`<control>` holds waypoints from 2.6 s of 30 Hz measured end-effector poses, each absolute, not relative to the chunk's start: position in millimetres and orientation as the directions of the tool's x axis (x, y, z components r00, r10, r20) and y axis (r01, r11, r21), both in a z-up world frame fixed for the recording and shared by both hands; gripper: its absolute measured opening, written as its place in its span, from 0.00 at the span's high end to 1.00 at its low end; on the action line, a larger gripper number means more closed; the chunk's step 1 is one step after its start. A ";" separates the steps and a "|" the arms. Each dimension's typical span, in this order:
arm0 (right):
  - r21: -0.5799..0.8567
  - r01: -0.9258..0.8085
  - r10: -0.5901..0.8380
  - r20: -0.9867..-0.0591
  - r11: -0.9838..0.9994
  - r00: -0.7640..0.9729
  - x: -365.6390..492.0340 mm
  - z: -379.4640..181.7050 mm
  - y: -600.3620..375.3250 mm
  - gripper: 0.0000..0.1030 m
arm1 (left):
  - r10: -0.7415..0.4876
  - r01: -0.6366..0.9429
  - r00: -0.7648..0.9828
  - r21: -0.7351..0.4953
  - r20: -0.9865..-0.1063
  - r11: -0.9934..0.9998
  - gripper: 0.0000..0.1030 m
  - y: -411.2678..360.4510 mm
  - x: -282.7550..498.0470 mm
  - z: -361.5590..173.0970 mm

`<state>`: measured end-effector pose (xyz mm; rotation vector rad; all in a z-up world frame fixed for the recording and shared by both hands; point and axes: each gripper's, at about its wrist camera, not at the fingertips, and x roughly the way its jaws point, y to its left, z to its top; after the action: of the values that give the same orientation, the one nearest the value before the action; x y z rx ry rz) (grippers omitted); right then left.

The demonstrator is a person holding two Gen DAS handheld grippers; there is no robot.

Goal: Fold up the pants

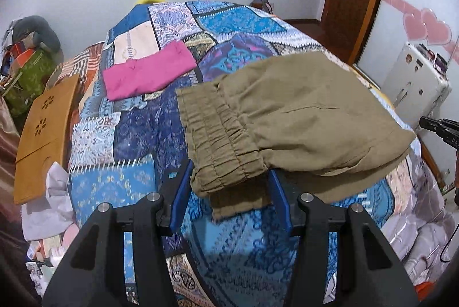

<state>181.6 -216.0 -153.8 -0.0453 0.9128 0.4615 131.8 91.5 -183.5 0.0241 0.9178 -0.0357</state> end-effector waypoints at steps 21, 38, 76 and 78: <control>0.130 -0.542 0.476 -0.673 0.830 0.566 157.9 -114.8 -165.6 0.63 | -0.065 0.263 0.659 0.148 -0.749 0.953 0.49 20.0 115.2 -159.9; 0.108 -0.693 0.530 -0.730 0.713 0.431 141.6 -157.7 -87.6 0.48 | -0.039 0.320 0.611 0.201 -0.791 0.926 0.48 -0.6 136.9 -196.2; 0.108 -0.719 0.568 -0.697 0.686 0.437 136.2 -147.3 -80.2 0.91 | -0.063 0.313 0.656 0.194 -0.752 0.930 0.83 -6.8 124.3 -186.9; 0.112 -0.719 0.567 -0.702 0.686 0.431 136.1 -148.5 -80.4 0.91 | -0.078 0.315 0.647 0.173 -0.759 0.933 0.83 -6.3 121.1 -188.9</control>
<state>136.1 -80.4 -148.5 -0.2168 0.7847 0.8093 121.1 -6.3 -188.9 0.3035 0.8412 -0.2273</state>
